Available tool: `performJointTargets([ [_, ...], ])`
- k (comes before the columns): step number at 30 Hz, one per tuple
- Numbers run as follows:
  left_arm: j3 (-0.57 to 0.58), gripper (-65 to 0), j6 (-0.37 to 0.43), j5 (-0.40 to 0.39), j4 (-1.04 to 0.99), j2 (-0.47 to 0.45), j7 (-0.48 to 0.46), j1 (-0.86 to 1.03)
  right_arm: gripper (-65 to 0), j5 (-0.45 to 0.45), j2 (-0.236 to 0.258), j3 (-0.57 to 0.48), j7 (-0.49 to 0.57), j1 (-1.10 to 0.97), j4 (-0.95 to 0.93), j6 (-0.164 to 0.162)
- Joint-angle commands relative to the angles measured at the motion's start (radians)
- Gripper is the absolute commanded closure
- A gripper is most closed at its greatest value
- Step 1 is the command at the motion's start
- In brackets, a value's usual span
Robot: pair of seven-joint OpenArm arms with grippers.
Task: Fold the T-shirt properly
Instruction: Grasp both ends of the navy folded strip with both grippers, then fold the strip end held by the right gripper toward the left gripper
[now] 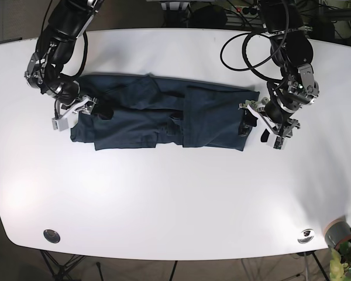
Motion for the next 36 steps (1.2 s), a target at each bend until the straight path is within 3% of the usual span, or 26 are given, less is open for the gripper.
performJointTargets([
  [1, -0.001, -39.6, -0.004, -0.018, -0.031, -0.008, -0.018, -0.017, -50.3, -0.017, -0.014, -0.006, -0.027, 0.004, 0.007, -0.006],
  [4, -0.001, -39.6, -0.007, -0.018, -0.109, -0.008, -0.023, -0.025, -50.1, -0.017, -0.019, -0.013, -0.023, 0.006, 0.007, -0.006],
  [8, -0.001, -38.6, -0.076, -0.016, -0.194, -0.011, -0.024, -0.028, -46.5, -0.017, -0.019, -0.013, 0.006, 0.015, 0.009, -0.006],
  [10, -0.001, -35.0, -0.103, -0.01, -0.206, -0.011, -0.024, -0.028, -38.0, -0.017, -0.019, -0.013, 0.013, 0.015, 0.009, -0.006],
  [12, -0.001, -30.1, -0.122, -0.01, -0.226, -0.011, -0.024, -0.028, -24.4, -0.017, -0.016, -0.013, 0.015, 0.018, 0.009, -0.006],
  [15, -0.001, -27.8, -0.124, -0.01, -0.251, -0.011, -0.024, -0.028, -5.2, -0.017, -0.002, -0.013, 0.015, 0.019, 0.026, -0.009],
  [16, -0.001, -27.9, -0.124, -0.01, -0.254, -0.011, -0.024, -0.028, -1.6, -0.018, 0.002, -0.013, 0.015, 0.019, 0.038, -0.013],
  [19, -0.001, -27.6, -0.124, -0.01, -0.254, -0.008, -0.023, -0.028, -4.1, -0.018, 0.007, -0.014, 0.015, 0.009, 0.108, -0.061],
  [21, -0.001, -27.5, -0.124, -0.012, -0.251, -0.008, -0.02, -0.027, -2.4, -0.018, 0.01, -0.014, 0.015, -0.014, 0.19, -0.093],
  [24, -0.001, -27.5, -0.124, -0.01, -0.251, -0.008, -0.02, -0.025, -2.1, -0.018, 0.01, -0.019, 0.015, -0.036, 0.309, -0.118],
  [31, 0.001, -27.5, -0.124, -0.01, -0.251, -0.008, -0.018, -0.025, -2.1, -0.058, 0.024, -0.123, 0.015, -0.08, 0.512, -0.144],
  [36, 0.044, -27.4, -0.124, -0.013, -0.251, -0.006, -0.018, -0.023, -2.1, -0.206, -0.04, -0.26, 0.018, -0.096, 0.616, -0.137],
])
